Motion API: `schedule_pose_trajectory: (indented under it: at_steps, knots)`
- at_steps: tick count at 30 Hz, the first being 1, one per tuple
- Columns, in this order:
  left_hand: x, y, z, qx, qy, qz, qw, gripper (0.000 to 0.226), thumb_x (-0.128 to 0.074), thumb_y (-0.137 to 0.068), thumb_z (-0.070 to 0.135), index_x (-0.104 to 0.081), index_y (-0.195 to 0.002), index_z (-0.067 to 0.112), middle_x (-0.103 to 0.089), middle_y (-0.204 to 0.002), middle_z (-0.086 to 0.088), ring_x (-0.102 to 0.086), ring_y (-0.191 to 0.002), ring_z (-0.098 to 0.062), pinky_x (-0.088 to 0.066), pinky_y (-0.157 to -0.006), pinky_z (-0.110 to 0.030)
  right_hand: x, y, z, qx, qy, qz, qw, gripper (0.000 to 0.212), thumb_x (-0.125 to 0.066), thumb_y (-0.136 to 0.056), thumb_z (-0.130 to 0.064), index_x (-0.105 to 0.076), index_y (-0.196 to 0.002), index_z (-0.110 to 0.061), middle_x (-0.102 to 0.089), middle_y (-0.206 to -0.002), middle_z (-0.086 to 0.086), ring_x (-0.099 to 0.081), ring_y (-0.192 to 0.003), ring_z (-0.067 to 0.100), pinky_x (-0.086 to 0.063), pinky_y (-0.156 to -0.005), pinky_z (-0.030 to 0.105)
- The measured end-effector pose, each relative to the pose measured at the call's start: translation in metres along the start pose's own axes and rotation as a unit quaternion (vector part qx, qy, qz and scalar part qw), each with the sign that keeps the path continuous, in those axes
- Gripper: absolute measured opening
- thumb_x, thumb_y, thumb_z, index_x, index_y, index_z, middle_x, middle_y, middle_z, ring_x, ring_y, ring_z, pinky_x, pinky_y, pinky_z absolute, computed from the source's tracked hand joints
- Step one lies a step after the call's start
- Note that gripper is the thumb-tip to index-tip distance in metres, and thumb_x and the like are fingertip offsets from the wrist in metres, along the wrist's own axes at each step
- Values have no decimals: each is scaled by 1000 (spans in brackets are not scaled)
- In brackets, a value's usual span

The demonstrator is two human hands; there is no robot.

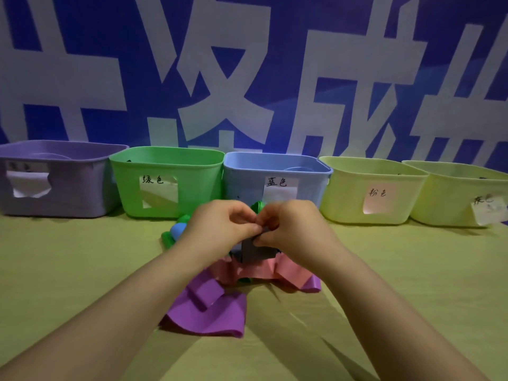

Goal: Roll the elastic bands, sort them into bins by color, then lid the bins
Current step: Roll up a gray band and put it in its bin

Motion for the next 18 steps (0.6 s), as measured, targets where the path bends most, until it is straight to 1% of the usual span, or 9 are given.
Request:
schedule_pose_trajectory:
  at_steps: [3, 7, 8, 11, 13, 14, 15, 17, 18]
  knots:
    - [-1, 6, -9, -18, -27, 38, 999, 26, -76, -72, 8, -63, -65, 30, -68, -68, 5, -60, -62, -7, -49, -69, -28, -7, 4, 3, -6, -28, -4, 1000, 28, -77, -71, -27, -70, -97, -20, -71, -91, -1, -64, -88, 15, -50, -80, 33]
    - [0, 15, -7, -87, -38, 57, 994, 27, -73, -74, 7, -62, -67, 31, -69, -71, 2, -64, -73, -13, -50, -72, -31, -10, 7, 13, -24, -117, -12, 993, 22, -77, -73, -30, -71, -91, -19, -69, -82, -6, -64, -80, 6, -51, -79, 27]
    - [0, 16, -6, -101, -38, 57, 993, 27, -73, -75, 6, -62, -68, 30, -69, -70, 2, -64, -72, -13, -49, -72, -31, -11, 7, 15, -33, -142, -18, 989, 19, -77, -73, -29, -71, -88, -20, -69, -81, -7, -64, -79, 5, -52, -80, 28]
    - [0, 17, -3, -134, -39, 55, 989, 28, -73, -74, 5, -61, -68, 29, -67, -69, 4, -61, -68, -6, -47, -68, -22, -10, 8, 20, -54, -201, -36, 977, 12, -78, -72, -25, -69, -79, -26, -71, -81, -4, -67, -80, 7, -53, -84, 33]
    - [-3, 18, -3, -150, -38, 42, 987, 26, -74, -74, 8, -62, -67, 29, -67, -72, 8, -59, -67, 0, -46, -67, -16, -8, 8, 21, -49, -185, -32, 981, 16, -80, -71, -23, -65, -72, -30, -71, -79, -5, -66, -79, 7, -54, -83, 31]
    - [-5, 18, -4, -154, -34, 33, 987, 19, -74, -73, 13, -64, -67, 28, -67, -74, 10, -59, -68, 1, -46, -67, -14, -7, 9, 20, -46, -172, -26, 984, 19, -80, -70, -22, -63, -69, -31, -70, -77, -6, -66, -77, 6, -54, -81, 29]
    - [-7, 18, -5, -158, -26, 24, 987, 10, -72, -71, 19, -65, -72, 26, -67, -76, 11, -59, -68, 2, -46, -68, -15, -6, 9, 20, -46, -163, -19, 985, 21, -80, -70, -21, -62, -67, -32, -69, -74, -8, -65, -75, 5, -54, -79, 26]
    - [-8, 18, -8, -164, -22, 26, 986, 17, -67, -67, 25, -64, -83, 30, -68, -75, 10, -60, -71, 2, -47, -70, -16, -4, 9, 21, -52, -157, -6, 986, 23, -80, -70, -20, -61, -66, -32, -66, -70, -11, -65, -72, 5, -53, -76, 24]
    - [-9, 18, -8, -172, -35, 31, 984, 16, -68, -66, 26, -65, -81, 30, -67, -74, 10, -60, -71, 2, -47, -70, -15, -4, 8, 22, -56, -159, -2, 986, 23, -80, -70, -19, -62, -67, -32, -66, -69, -11, -65, -72, 7, -54, -76, 24]
Point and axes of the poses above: each hand's wrist, its own y-axis away from the middle knuckle, its own x-axis out of the back of the hand, z = x × y, the point moved 4 cm from there along -y, towards the middle knuckle
